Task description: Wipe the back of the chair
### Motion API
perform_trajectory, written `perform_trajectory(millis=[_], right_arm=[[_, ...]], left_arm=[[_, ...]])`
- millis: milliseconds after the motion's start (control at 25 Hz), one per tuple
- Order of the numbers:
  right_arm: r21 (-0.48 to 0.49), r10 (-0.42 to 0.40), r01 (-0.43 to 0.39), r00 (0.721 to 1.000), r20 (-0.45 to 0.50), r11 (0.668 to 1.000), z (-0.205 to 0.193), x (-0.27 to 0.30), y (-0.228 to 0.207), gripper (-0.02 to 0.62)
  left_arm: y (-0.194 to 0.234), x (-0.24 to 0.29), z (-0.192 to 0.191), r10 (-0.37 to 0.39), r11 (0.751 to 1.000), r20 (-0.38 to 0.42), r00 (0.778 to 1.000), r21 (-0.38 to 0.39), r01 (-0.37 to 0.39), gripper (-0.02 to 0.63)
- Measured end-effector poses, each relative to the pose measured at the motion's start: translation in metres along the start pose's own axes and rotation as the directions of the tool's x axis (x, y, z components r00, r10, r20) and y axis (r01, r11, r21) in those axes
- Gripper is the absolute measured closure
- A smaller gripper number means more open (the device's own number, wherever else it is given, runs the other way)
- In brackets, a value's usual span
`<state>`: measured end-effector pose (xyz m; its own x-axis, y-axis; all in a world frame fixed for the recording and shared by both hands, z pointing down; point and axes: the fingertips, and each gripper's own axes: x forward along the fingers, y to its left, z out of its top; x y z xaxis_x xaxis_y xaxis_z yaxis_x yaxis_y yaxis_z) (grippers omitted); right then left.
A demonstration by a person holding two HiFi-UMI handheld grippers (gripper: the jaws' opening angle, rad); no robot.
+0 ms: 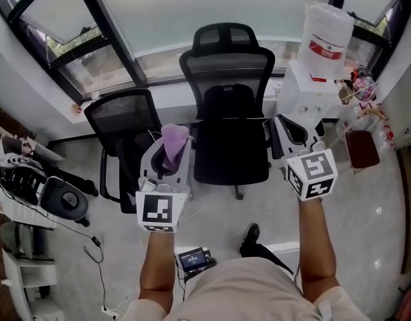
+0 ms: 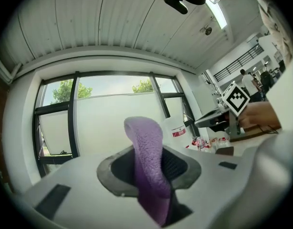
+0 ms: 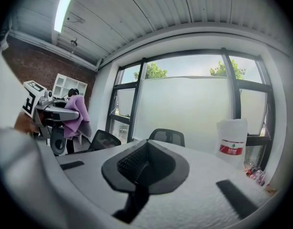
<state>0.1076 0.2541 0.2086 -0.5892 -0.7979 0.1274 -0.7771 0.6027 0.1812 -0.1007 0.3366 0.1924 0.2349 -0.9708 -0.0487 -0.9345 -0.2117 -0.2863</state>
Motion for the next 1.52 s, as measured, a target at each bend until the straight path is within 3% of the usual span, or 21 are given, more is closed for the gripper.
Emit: perform_trajectory(millis=[440,760,1160,1520], right_arm=[[0.003,0.092,-0.092,0.996,0.007,0.996,-0.009,0.061,-0.07,0.6],[0.027,0.103,-0.103,0.995,0.009,0.994,-0.025,0.084,-0.121,0.6],[0.005,0.031,-0.031,0.999,-0.036,1.0,-0.044,0.125,-0.151,0.6],[0.034,-0.013,0.017,0.992,-0.122,0.999,-0.083,0.182,-0.169,0.6]], left_arm=[[-0.004,0.087,-0.001,0.083,0.996,-0.061,0.995,0.017,-0.082,0.488],[-0.015,0.146,-0.006,0.103,0.995,-0.094,0.99,0.023,-0.101,0.488],[0.014,0.23,-0.041,0.069,0.997,-0.074,0.995,-0.017,-0.071,0.488],[0.06,0.312,-0.087,0.084,0.995,-0.088,0.993,-0.037,-0.087,0.488]])
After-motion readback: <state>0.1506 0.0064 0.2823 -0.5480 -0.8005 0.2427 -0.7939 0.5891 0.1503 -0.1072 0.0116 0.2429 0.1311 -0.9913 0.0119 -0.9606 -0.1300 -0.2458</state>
